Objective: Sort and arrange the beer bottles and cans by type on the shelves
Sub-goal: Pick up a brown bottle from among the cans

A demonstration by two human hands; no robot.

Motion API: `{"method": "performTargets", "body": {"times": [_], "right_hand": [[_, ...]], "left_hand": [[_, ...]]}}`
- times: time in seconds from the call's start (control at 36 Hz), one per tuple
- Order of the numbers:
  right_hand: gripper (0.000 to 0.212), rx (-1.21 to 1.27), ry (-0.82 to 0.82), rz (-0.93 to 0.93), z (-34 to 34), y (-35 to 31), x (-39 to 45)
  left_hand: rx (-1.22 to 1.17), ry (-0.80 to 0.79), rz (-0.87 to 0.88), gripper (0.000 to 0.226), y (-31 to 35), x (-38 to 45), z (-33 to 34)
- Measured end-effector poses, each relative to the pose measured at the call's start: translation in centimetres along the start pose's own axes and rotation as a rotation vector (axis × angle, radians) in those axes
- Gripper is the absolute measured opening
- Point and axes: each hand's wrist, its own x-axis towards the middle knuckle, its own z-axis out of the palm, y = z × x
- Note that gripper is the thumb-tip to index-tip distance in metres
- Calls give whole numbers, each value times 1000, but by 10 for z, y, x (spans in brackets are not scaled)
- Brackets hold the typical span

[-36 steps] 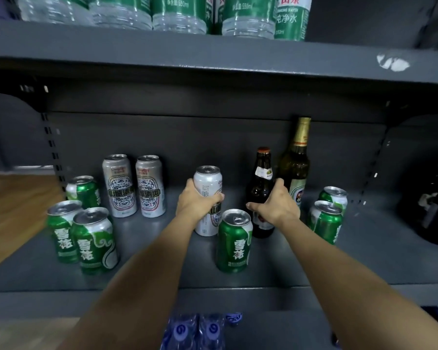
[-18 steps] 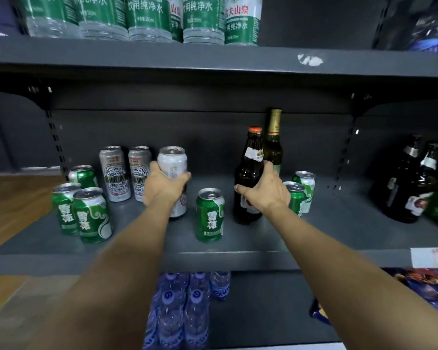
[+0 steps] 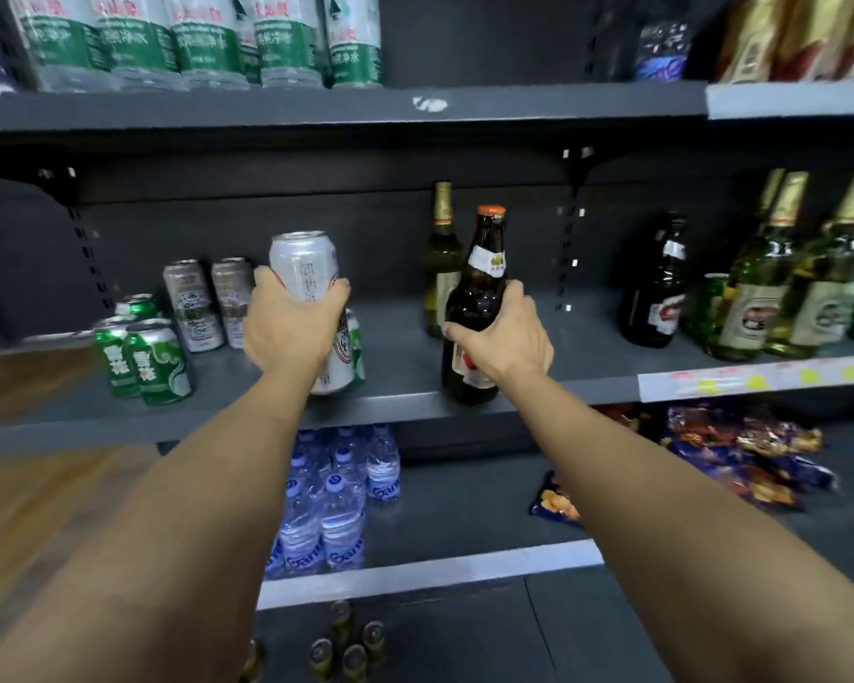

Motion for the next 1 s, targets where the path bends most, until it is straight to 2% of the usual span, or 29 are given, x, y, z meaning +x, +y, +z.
{"method": "performTargets", "body": {"times": [0.17, 0.33, 0.69, 0.86, 1.0], "right_hand": [[71, -40, 56, 90, -52, 57, -22], [75, -124, 124, 193, -103, 119, -27], [72, -206, 314, 355, -191, 238, 23], [61, -247, 380, 463, -230, 284, 53], [64, -315, 435, 535, -265, 321, 64]], "left_hand": [[-77, -196, 74, 58, 38, -64, 42], [-165, -373, 117, 58, 84, -115, 98], [-252, -576, 97, 61, 176, -172, 235], [-260, -713, 212, 60, 229, -208, 294], [-277, -828, 298, 67, 267, -257, 335]]}}
